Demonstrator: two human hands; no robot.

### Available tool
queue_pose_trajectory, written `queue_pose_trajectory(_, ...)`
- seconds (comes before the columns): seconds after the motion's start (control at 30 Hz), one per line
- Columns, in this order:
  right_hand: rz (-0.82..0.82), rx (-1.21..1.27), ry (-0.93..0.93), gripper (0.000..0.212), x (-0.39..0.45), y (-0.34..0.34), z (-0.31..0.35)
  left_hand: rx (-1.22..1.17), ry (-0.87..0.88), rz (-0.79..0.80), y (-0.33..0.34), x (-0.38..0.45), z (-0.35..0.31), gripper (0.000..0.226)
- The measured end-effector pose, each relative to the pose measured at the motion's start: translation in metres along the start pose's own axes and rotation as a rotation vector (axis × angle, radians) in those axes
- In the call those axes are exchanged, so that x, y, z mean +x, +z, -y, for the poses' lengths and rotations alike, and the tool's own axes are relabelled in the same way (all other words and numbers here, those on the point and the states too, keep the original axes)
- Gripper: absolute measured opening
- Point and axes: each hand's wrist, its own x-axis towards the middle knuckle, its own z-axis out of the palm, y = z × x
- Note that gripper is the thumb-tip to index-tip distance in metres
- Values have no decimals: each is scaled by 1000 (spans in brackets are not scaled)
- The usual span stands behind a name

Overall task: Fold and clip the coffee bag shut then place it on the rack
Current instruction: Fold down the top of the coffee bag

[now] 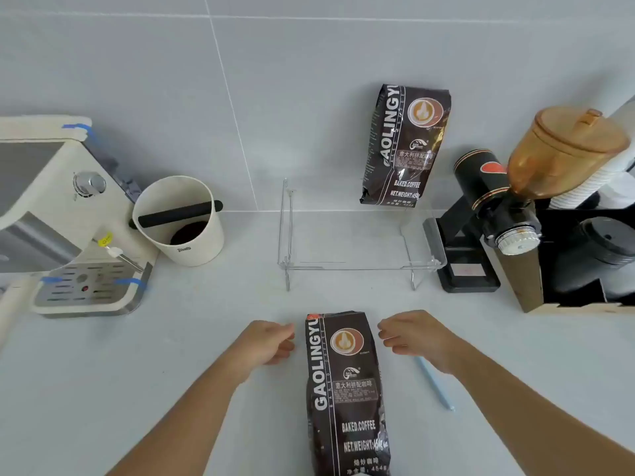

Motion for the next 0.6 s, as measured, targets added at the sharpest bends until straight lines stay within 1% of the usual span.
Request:
queue_pose_trajectory(0.1,9,95,25,27,4,9,-5,-164,-42,-17,13,9,1,39)
queue_pose_trajectory(0.23,43,151,32,21,10,20,-6,-244,-59,-3,25,15,0,45)
queue_pose_trajectory(0.3,25,151,30,23,12,23,-5,-279,-55,22,28,15,-2,47)
queue_pose_trajectory(0.43,-32,130,30,24,15,30,-3,-385,-47,22,33,18,-7,44)
queue_pose_trajectory(0.53,-60,157,30,31,17,34,0,-419,-3,24,38,16,-11,41)
queue_pose_trajectory(0.6,-65,183,22,41,16,35,1,-473,31,25,42,11,-12,38)
